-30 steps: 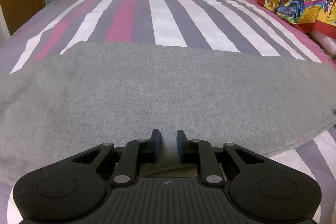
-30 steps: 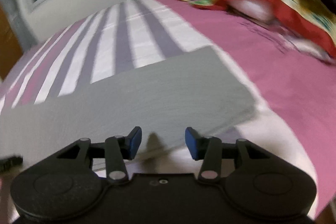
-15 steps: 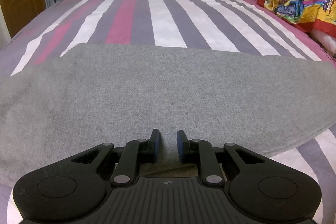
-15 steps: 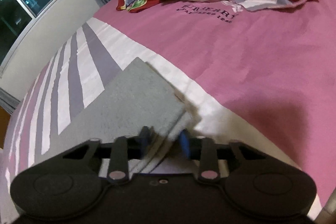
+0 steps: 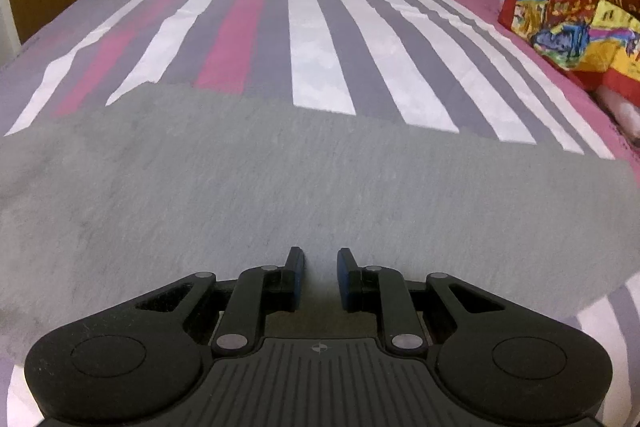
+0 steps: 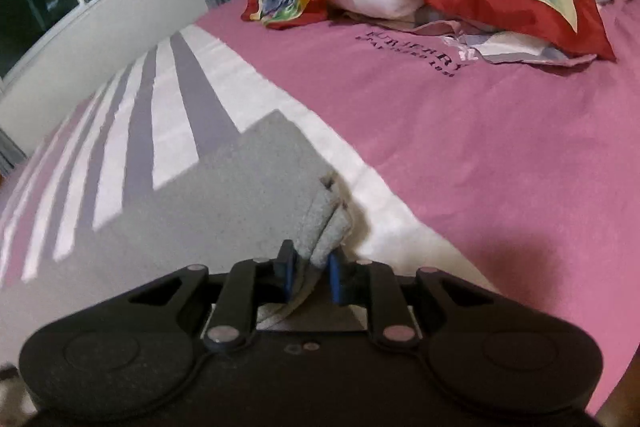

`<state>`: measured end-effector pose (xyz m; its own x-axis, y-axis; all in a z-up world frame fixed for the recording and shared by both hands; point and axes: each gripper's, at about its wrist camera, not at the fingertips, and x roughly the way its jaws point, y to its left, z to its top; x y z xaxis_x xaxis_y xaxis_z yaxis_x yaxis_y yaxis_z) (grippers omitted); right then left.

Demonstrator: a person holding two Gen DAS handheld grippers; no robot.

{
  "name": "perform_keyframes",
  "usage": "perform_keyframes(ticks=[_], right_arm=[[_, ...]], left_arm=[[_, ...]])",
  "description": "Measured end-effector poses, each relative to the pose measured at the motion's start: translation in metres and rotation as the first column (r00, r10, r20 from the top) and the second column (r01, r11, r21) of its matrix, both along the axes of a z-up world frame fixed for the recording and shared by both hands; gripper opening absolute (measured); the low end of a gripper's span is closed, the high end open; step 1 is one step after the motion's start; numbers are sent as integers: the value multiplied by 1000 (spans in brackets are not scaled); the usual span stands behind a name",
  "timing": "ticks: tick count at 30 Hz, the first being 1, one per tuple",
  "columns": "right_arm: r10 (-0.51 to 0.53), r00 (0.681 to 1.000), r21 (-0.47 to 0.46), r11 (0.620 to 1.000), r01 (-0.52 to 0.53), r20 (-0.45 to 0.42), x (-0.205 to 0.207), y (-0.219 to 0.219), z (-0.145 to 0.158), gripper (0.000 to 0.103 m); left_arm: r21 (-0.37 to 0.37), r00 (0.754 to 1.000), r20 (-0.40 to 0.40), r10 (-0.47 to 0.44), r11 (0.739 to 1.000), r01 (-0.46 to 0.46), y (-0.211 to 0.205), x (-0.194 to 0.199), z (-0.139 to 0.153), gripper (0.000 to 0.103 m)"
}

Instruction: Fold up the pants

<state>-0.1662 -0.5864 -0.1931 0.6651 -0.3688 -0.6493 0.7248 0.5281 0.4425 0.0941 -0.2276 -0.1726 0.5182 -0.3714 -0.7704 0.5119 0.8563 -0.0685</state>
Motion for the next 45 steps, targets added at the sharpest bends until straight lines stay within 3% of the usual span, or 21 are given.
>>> perform_keyframes(ticks=[9, 17, 21, 24, 29, 33, 37, 41, 45], right_arm=[[-24, 997, 105, 994, 17, 67, -7, -9, -9, 32], [-13, 1000, 38, 999, 14, -20, 12, 0, -5, 32], [-42, 999, 48, 998, 43, -15, 11, 0, -5, 28], [-42, 999, 48, 998, 43, -26, 13, -1, -6, 32], [-45, 999, 55, 997, 46, -28, 15, -1, -7, 33], [-58, 998, 36, 998, 59, -19, 15, 0, 3, 19], [-63, 998, 27, 998, 63, -15, 15, 0, 6, 18], [-50, 999, -16, 999, 50, -7, 20, 6, 15, 18], [-25, 999, -62, 998, 26, 21, 29, 15, 34, 18]], left_arm=[[71, 998, 53, 43, 996, -47, -12, 23, -3, 19], [173, 993, 115, -5, 985, -15, -16, 14, -13, 19], [142, 997, 80, 1, 990, -12, -6, 16, -1, 20], [163, 993, 116, 17, 986, -36, 8, 19, -2, 20], [136, 996, 82, 32, 990, -44, 22, 31, -11, 20], [108, 997, 54, 53, 992, -58, 25, 33, -8, 20], [76, 996, 48, 70, 994, -74, 30, 33, -5, 20], [101, 998, 60, 37, 994, -43, 30, 33, -16, 20], [98, 998, 32, 51, 994, -53, 29, 36, -9, 20]])
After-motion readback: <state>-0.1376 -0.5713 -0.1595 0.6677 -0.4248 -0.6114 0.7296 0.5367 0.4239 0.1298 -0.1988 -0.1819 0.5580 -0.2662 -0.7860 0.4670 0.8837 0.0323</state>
